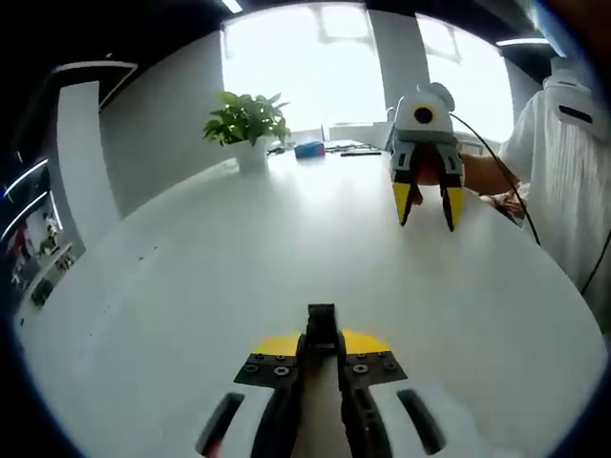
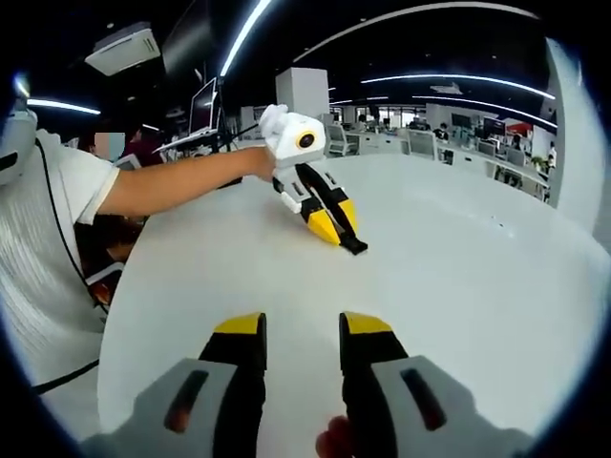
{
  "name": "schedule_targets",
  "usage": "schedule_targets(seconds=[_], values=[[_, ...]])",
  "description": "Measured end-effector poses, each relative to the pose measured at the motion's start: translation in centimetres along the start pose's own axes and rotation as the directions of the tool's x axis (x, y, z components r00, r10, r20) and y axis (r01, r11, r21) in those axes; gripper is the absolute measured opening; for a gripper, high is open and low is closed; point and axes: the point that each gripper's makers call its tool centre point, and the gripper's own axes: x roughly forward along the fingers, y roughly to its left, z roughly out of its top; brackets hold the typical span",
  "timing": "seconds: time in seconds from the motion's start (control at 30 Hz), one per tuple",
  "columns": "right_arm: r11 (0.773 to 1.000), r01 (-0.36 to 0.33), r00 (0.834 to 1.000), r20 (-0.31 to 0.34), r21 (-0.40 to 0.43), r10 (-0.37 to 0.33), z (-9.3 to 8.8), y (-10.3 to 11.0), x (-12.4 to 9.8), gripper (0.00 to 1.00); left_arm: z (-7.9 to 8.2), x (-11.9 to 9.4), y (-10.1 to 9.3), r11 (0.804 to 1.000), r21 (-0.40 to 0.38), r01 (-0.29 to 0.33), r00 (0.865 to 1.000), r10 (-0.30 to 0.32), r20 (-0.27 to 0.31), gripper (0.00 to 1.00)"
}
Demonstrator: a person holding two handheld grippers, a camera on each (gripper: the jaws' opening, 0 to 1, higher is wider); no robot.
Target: Snap the two parts of the plastic buckle together until the buckle closes and remains connected.
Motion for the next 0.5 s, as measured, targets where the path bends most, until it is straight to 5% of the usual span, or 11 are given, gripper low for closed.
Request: schedule_targets(seconds=[0.5], values=[[0.984,0.157,0.986,0.038,0.080,-0.161,0.4,-3.3,-0.9,0.34,0.0,0.0,0.6,1.000,0.015,-0.010,1.000,0.010,-0.010,0.12]])
